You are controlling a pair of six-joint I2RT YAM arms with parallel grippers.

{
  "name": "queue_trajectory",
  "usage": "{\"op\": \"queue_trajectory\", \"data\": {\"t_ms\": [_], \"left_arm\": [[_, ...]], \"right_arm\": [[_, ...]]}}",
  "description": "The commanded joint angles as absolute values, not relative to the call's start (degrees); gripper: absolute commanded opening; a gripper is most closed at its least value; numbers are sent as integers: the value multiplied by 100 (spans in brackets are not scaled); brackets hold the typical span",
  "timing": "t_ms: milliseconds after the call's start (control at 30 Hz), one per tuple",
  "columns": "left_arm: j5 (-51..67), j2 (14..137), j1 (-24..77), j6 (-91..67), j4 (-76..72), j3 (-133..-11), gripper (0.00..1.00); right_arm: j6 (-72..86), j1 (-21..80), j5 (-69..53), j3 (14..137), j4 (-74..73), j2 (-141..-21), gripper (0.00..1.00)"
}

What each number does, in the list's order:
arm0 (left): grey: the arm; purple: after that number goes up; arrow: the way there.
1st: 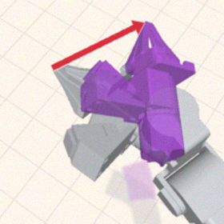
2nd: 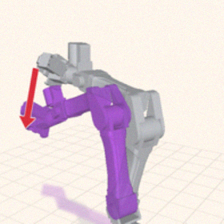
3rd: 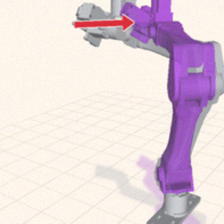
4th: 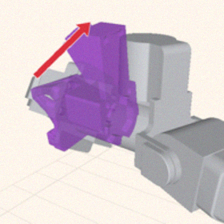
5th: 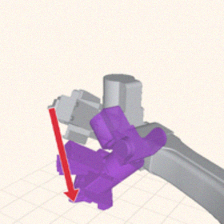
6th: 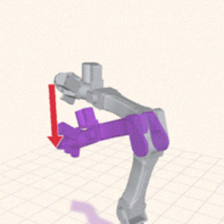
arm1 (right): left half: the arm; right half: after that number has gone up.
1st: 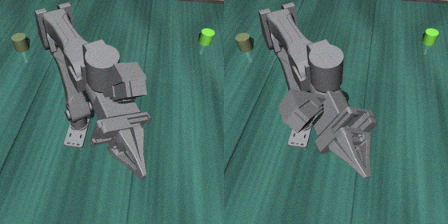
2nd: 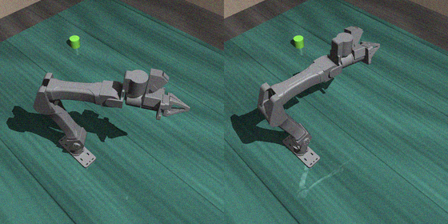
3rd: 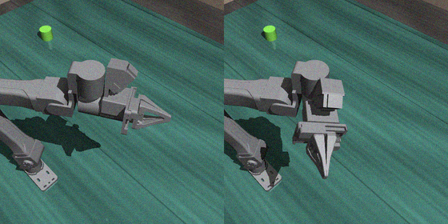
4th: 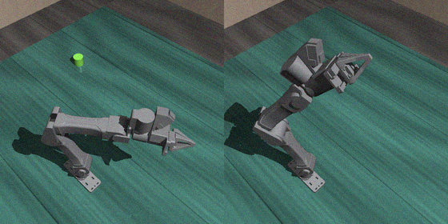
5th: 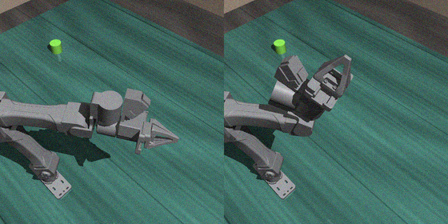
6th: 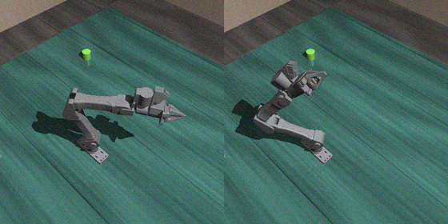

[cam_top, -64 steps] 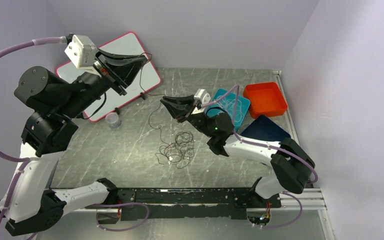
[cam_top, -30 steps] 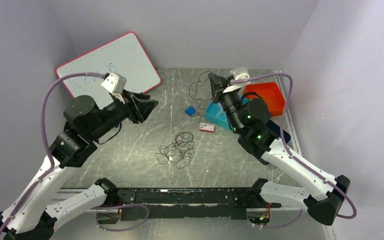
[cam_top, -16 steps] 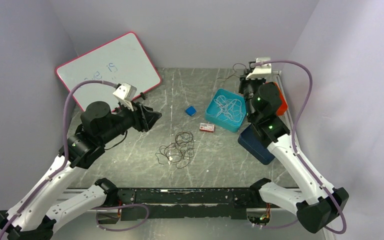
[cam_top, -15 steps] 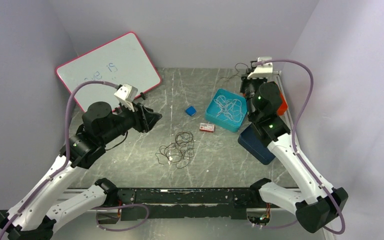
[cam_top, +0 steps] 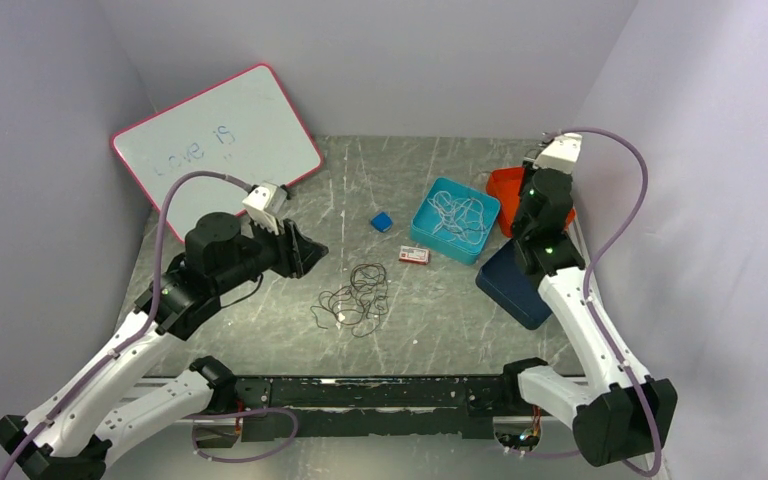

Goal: Untangle the cables

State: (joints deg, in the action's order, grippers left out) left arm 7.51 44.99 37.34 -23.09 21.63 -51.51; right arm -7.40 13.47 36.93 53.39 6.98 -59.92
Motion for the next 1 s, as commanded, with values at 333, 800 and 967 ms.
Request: {"op": "queue_trajectory", "data": {"t_ms": [333,800,967], "left_arm": [[871,4377,3769,-2418,2039,-4923,50],[716,4493,3764,-2273,2127,-4898,49],[703,4548,3770,-2219,2174,-4896,49]], "right_arm": [[-156,39,3196,5676,1439,-6939,0],[171,-771,2784,6763,1846,-8397,0],[189,-949,2769,6985,1947,-8760,0]]}}
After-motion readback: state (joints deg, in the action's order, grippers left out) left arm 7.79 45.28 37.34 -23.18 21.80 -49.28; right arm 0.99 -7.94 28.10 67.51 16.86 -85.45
